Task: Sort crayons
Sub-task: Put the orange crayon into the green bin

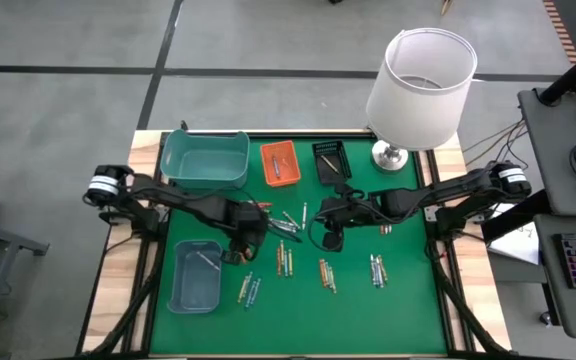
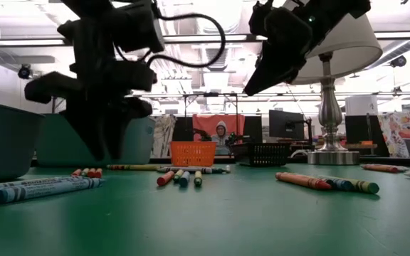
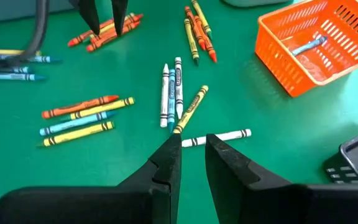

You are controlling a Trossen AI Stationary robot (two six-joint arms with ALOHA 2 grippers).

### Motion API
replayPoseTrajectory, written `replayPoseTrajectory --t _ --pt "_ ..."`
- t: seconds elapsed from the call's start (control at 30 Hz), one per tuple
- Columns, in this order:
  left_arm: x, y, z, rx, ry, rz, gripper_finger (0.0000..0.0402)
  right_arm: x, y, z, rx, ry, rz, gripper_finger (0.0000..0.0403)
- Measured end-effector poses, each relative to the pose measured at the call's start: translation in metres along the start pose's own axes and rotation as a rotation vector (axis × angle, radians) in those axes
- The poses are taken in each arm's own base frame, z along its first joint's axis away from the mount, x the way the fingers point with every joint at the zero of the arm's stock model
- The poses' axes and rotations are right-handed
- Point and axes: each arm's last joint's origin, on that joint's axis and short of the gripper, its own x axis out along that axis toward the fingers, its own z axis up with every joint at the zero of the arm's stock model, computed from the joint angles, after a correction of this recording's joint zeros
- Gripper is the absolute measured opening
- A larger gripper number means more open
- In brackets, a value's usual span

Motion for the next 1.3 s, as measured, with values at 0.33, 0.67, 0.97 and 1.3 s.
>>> replayPoseTrajectory --t 0.33,0.67,0.97,1.3 --pt "0.013 0.002 -0.002 0.070 0.060 0.017 0.0123 0.000 0.000 0.001 0.028 -0.005 0.001 0.0063" --pt "0.014 0.004 -0.003 0.054 0.068 0.028 0.0123 0.000 0.001 0.003 0.032 -0.026 0.007 0.0063" --pt "0.013 0.004 -0.003 0.015 0.073 0.027 0.0123 0.000 0.001 0.003 0.033 -0.026 0.007 0.0063" --pt "0.001 0.005 0.003 -0.014 0.032 0.037 0.0123 0.000 0.001 0.003 0.047 -0.025 0.007 0.0063"
